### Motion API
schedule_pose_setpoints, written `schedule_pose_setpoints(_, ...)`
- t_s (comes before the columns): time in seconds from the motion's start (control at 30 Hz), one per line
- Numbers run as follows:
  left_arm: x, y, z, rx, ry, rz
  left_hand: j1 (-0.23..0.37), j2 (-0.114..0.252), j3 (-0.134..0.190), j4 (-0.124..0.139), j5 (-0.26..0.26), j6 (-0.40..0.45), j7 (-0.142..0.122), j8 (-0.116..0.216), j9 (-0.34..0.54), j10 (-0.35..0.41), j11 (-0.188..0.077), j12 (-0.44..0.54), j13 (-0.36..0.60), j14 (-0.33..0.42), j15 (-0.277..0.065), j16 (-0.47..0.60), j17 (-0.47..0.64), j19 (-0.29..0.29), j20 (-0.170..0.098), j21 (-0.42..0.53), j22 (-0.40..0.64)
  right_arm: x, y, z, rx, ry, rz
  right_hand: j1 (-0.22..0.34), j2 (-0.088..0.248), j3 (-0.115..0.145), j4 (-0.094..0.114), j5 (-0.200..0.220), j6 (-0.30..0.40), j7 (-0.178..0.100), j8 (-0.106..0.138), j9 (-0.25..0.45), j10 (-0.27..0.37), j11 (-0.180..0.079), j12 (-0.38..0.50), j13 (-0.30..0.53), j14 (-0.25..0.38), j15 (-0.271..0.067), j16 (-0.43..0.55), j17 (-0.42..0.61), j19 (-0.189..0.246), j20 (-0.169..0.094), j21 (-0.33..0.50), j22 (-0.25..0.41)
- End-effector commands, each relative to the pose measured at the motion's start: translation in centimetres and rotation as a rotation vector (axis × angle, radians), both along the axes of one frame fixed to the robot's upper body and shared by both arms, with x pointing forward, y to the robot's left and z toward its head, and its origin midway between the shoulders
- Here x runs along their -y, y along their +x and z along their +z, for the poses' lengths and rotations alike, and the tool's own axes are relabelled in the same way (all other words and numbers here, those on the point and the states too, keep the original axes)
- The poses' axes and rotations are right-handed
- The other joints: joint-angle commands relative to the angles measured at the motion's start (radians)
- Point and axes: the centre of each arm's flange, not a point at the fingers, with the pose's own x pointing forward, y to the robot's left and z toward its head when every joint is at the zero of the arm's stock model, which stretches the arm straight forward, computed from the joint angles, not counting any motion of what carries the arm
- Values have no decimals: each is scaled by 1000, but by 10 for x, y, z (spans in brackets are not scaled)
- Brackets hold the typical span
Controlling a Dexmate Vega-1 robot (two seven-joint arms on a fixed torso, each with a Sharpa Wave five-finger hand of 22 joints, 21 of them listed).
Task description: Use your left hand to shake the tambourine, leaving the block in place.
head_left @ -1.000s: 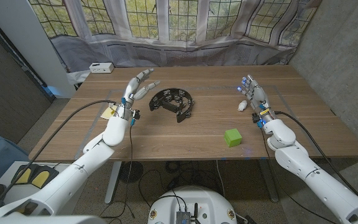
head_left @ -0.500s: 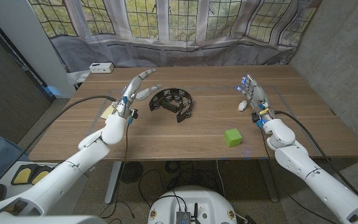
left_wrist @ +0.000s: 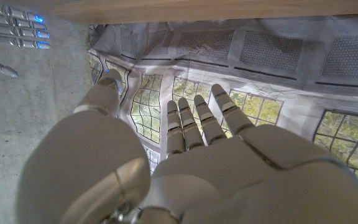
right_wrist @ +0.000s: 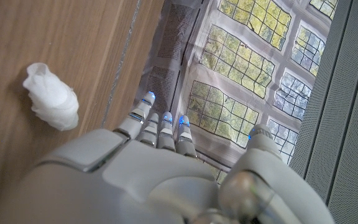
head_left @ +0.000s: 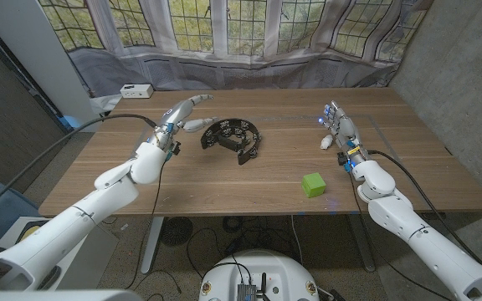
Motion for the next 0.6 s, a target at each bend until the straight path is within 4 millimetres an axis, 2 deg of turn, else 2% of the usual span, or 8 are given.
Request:
schedule_pose_setpoints(0.03,5,-6,24,-71,203,124,17,0,-12,7,-1,50,-2,13,3,38,-1,12,2,37,-3,10,3,34,-8,9,4,0,4,-3,-7,5,-1,12,1,2,-6,3,6,-2,4,4,9,-3,-2,3,4,0,3,1,11,5,-3,3)
schedule_pose_setpoints(0.27,14,-6,36,-95,312,157,21,0,-18,9,-2,60,-1,13,3,47,-3,12,1,44,-7,8,3,51,-7,13,5,1,4,-3,-8,18,-3,12,2,1,-6,3,7,-3,4,4,10,-3,-2,3,5,2,4,1,12,5,-4,3)
schedule_pose_setpoints(0.4,19,-7,42,-99,382,183,38,9,-16,6,-1,47,-7,4,3,47,-13,10,1,45,-15,6,3,59,-15,14,5,1,6,-4,-11,18,0,13,2,2,-6,3,7,-3,4,4,11,-4,-2,3,6,2,3,1,12,6,-4,3)
schedule_pose_setpoints(0.53,25,-10,49,-90,463,218,110,28,-6,-8,4,18,-20,-13,3,33,-26,-4,1,34,-35,-6,2,57,-31,6,5,0,7,-4,-13,16,3,13,3,2,-6,3,8,-3,4,4,10,-5,-3,3,6,2,4,1,13,6,-4,3)
schedule_pose_setpoints(0.6,28,-10,52,-91,501,226,121,30,-6,-9,4,12,-22,-15,4,28,-29,-7,1,29,-39,-9,2,54,-34,4,5,-1,7,-4,-12,11,3,13,3,1,-6,3,8,-3,4,4,11,-4,-3,3,5,1,3,1,13,6,-4,4)
